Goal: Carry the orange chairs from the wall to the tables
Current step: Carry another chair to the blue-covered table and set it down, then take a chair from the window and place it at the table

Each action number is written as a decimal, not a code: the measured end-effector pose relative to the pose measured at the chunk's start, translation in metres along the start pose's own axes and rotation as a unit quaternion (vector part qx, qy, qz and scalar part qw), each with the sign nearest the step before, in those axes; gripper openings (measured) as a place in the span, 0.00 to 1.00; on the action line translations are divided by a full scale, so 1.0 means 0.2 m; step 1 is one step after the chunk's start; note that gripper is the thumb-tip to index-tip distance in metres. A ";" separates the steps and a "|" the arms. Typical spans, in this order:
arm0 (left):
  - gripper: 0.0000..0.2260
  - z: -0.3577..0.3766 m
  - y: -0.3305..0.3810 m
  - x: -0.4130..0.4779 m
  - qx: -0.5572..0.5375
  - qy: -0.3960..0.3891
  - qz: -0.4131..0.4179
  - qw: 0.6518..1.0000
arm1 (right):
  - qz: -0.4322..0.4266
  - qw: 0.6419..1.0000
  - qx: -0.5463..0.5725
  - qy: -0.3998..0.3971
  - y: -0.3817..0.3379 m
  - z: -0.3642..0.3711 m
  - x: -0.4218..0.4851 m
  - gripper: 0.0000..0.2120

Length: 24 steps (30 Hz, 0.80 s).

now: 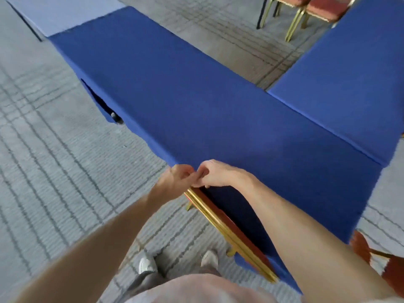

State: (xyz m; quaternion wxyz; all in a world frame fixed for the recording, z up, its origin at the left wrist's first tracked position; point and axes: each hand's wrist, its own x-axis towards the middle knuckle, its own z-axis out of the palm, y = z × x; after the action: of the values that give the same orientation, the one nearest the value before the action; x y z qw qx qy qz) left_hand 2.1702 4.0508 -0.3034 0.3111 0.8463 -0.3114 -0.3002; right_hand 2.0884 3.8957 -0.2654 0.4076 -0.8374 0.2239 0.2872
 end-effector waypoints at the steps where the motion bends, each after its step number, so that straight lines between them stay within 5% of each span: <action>1: 0.29 -0.09 -0.07 -0.01 -0.011 0.019 -0.001 1.000 | -0.026 0.999 0.002 0.019 -0.07 0.00 0.05 0.14; 8: 0.11 -0.69 -0.40 -0.32 -0.004 0.132 -0.107 0.985 | -0.213 0.972 -0.102 -0.024 -0.78 0.03 0.25 0.10; 13: 0.20 -1.04 -0.66 -0.63 -0.070 0.230 -0.143 0.960 | -0.300 0.939 -0.164 -0.039 -1.27 0.24 0.32 0.10; 24: 0.18 -1.93 -1.39 -1.28 -0.149 0.450 -0.134 0.870 | -0.405 0.888 -0.215 -0.042 -2.48 0.96 0.58 0.08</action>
State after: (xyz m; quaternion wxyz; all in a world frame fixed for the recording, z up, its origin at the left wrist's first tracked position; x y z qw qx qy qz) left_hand 2.3761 4.5359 -0.1796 0.4964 0.8671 0.0271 0.0318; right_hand 2.4182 4.3177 -0.1637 0.3078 -0.9096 -0.2188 0.1734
